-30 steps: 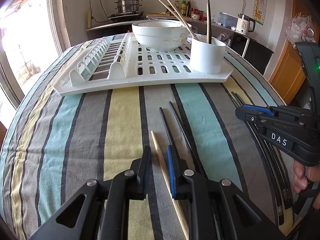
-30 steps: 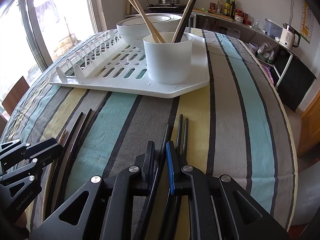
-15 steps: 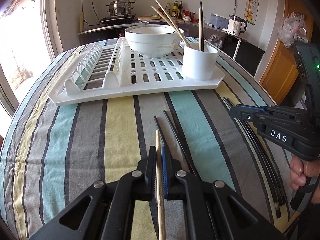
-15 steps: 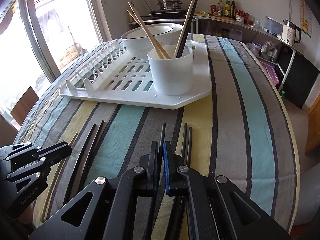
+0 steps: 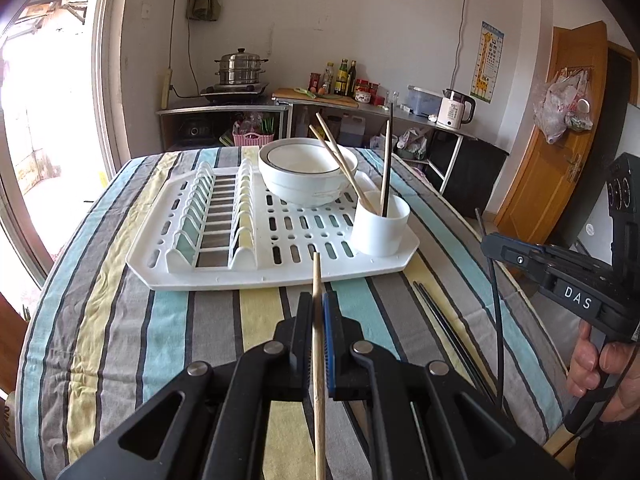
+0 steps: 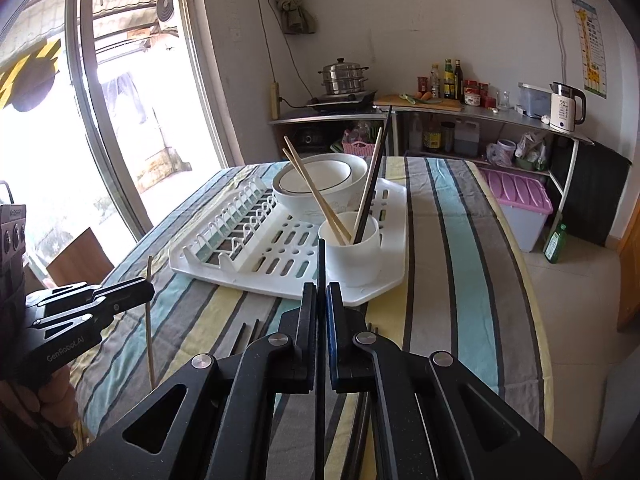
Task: Organize utensils
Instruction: 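Lift the wooden chopstick over the white cup while the right tool carries its black chopstick there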
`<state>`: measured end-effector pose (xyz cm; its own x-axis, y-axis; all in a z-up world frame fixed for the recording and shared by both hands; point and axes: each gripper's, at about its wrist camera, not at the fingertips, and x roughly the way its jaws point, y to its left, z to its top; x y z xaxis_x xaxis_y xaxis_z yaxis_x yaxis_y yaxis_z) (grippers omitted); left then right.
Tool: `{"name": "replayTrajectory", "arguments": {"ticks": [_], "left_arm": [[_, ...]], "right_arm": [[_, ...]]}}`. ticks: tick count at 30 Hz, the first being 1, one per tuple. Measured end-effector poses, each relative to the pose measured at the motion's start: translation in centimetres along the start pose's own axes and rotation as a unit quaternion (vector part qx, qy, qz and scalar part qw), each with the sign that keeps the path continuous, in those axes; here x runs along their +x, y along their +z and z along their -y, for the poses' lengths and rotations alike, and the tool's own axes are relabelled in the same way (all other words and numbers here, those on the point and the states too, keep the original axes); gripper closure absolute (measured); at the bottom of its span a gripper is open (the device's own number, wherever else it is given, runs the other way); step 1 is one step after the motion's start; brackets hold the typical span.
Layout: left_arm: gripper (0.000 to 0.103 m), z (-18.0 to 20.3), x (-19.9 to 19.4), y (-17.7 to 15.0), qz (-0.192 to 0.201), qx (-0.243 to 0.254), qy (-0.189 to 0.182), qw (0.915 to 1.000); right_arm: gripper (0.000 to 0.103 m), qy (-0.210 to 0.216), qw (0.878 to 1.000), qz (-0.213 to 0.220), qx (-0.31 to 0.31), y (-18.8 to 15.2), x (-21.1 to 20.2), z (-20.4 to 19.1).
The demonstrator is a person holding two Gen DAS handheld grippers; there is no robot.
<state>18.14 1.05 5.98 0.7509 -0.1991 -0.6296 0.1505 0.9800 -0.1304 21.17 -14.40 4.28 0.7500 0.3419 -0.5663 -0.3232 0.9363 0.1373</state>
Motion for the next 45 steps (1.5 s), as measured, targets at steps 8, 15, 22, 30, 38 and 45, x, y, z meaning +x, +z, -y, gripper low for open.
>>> {"name": "replayTrajectory", "arguments": {"ticks": [8,15,22,30,38,45], "left_arm": [[0.097,0.4,-3.0,0.5,0.029,0.003,-0.010,0.9995],[0.097,1.0,-5.0,-0.3,0.043,0.010,-0.020,0.9988],[0.097,1.3,-5.8,-0.9,0.049,0.014,-0.017,0.9985],[0.098,1.3,-6.0,-0.3,0.050,0.013,-0.020,0.9984],[0.098,1.9,-5.7,2.2,0.060,0.026,-0.026,0.9975],[0.098,3.1,-4.2,5.3,0.061,0.037,-0.039,0.9967]], "right_arm": [[0.099,0.004,0.999,0.041,-0.004,0.5,-3.3,-0.8],[0.099,0.005,0.998,0.059,-0.008,-0.5,-5.4,-1.1],[0.099,0.003,0.998,0.061,-0.005,-1.1,-6.1,-0.9],[0.099,0.002,0.997,0.072,-0.006,-0.6,-6.9,-1.0],[0.099,-0.005,0.996,0.084,-0.007,1.0,-6.7,-0.5],[0.099,-0.009,0.996,0.092,-0.003,3.1,-5.9,0.4]]}}
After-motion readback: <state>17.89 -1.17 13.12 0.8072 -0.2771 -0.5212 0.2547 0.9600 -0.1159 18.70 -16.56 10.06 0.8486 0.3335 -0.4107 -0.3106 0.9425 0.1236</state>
